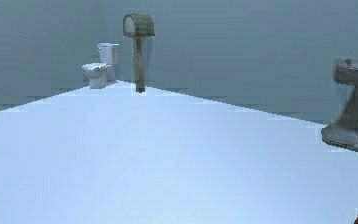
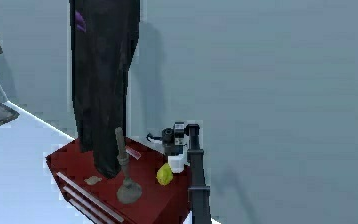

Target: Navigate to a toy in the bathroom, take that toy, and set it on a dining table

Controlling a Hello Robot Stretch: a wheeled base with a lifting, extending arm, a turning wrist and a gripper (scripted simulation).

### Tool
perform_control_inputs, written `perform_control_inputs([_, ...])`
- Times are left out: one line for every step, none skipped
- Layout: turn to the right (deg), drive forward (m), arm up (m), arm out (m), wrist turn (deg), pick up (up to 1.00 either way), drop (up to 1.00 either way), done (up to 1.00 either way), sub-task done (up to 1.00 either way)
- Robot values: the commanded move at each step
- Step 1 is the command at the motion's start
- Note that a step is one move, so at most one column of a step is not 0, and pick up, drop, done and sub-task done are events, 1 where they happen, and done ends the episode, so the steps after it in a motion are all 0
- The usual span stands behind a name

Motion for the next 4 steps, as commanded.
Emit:
perform_control_inputs([0.0,0.0,-0.3,0.0,0.0,0.0,0.0,0.0,0.0])
perform_control_inputs([0.0,0.0,0.0,0.0,0.0,1.0,0.0,0.0,0.0])
perform_control_inputs([0.0,0.0,0.1,0.0,0.0,0.0,0.0,0.0,0.0])
perform_control_inputs([0.0,0.0,0.48,0.0,0.0,0.0,0.0,0.0,0.0])
